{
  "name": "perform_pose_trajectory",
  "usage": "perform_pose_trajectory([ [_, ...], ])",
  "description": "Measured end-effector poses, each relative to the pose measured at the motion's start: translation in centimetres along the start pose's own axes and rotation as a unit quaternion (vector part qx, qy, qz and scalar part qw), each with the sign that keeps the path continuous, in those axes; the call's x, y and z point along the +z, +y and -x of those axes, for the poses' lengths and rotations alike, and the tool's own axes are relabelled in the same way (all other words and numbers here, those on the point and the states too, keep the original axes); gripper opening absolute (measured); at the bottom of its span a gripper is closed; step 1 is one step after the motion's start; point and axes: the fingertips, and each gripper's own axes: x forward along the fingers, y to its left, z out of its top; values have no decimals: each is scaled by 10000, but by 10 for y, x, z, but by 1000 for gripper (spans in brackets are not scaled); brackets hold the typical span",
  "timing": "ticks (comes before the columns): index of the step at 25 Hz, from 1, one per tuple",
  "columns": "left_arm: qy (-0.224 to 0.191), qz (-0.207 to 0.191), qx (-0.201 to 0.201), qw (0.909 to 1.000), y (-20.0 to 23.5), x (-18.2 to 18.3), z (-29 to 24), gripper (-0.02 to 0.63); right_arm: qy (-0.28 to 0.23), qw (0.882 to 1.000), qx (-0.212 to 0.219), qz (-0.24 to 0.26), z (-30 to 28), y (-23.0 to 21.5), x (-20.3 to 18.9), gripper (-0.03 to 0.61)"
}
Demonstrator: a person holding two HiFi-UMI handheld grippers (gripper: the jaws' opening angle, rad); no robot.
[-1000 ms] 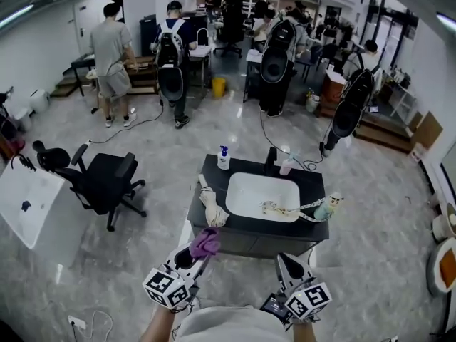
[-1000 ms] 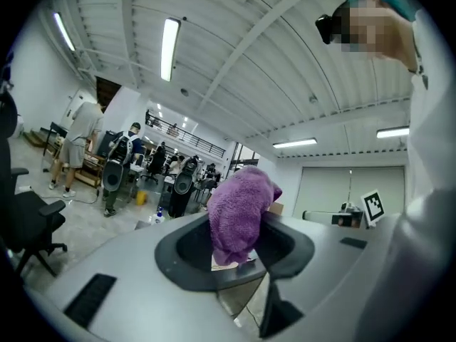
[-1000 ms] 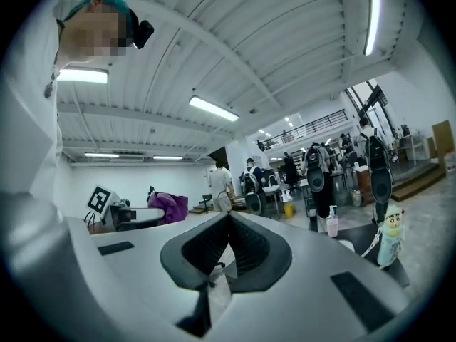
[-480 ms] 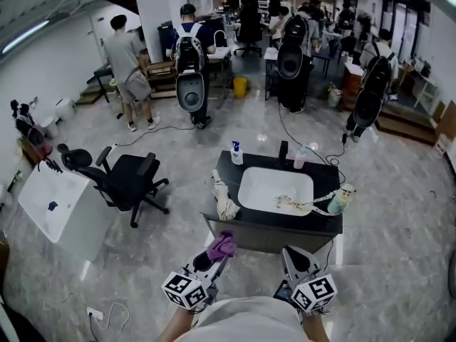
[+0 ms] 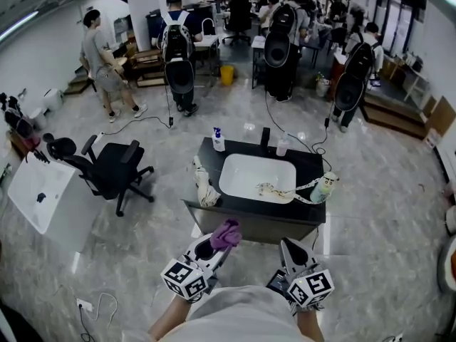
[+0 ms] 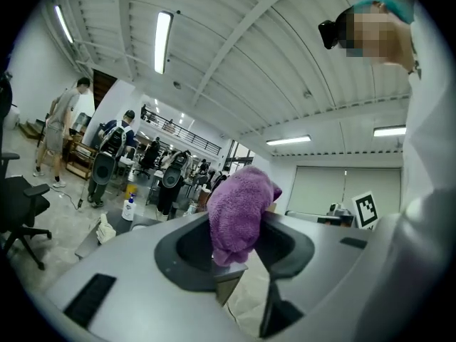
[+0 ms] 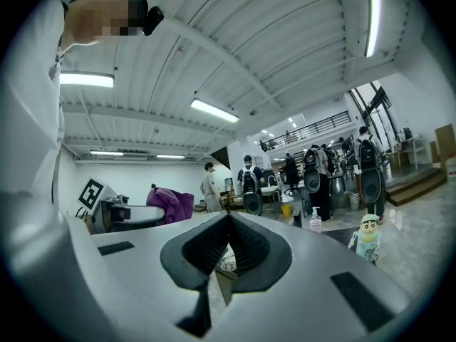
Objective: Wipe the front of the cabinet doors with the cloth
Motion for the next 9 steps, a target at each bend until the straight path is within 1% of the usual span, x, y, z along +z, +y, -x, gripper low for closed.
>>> perform_pose_trajectory([
  [3,-67,-7,-31,10000,-3,4,-3,141,14,9998,-164,-65,7,-8,-1,26],
  [6,-66,-158,69,9998,7,7,5,142,-84,9998,-154,-67,3,-3,-2,26],
  [9,20,-171,192,9997,22,4,11,143,-210,9997,-149,-54,-3,2,-2,26],
])
